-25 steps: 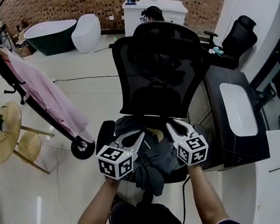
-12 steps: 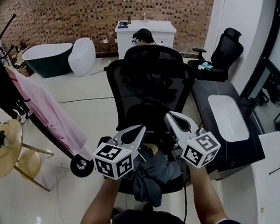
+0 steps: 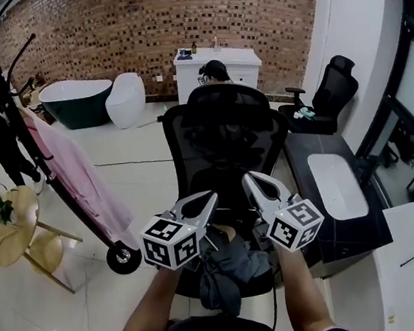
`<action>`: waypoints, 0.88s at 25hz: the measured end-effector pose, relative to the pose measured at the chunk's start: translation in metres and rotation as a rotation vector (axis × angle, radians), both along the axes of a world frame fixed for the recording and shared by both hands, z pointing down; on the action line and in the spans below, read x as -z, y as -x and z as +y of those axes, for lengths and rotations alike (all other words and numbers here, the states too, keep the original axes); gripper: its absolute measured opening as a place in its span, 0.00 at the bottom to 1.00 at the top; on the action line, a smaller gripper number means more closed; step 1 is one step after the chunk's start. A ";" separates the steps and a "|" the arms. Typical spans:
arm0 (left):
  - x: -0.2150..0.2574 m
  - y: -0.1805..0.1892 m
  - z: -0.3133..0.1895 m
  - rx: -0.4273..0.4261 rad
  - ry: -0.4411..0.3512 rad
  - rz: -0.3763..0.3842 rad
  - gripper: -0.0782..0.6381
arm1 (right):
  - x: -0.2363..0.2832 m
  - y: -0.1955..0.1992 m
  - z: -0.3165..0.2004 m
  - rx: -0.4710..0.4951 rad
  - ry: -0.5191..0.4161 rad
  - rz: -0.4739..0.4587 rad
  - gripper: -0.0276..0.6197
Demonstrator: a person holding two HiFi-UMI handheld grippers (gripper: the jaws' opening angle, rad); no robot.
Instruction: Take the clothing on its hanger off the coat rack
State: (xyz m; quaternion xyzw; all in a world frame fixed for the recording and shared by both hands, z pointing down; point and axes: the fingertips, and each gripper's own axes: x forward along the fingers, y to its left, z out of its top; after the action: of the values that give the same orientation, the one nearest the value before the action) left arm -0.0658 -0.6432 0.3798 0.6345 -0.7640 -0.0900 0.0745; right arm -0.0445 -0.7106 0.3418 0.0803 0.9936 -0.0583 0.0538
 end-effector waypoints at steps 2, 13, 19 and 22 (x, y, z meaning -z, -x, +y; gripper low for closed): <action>0.000 0.000 0.000 0.000 0.002 0.000 0.12 | -0.002 0.001 0.001 0.002 -0.001 0.008 0.05; 0.002 0.000 -0.002 -0.005 -0.005 -0.008 0.12 | -0.003 0.002 0.002 0.019 -0.003 0.019 0.04; 0.000 0.000 -0.006 -0.007 -0.002 -0.008 0.12 | -0.004 0.001 -0.002 0.022 -0.006 0.020 0.04; 0.001 0.000 -0.008 -0.009 -0.004 -0.010 0.12 | -0.004 0.002 -0.003 0.021 -0.007 0.022 0.04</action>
State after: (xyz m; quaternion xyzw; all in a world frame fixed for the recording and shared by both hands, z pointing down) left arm -0.0655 -0.6511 0.3786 0.6385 -0.7614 -0.0880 0.0697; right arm -0.0465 -0.7139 0.3457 0.0901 0.9935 -0.0562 0.0421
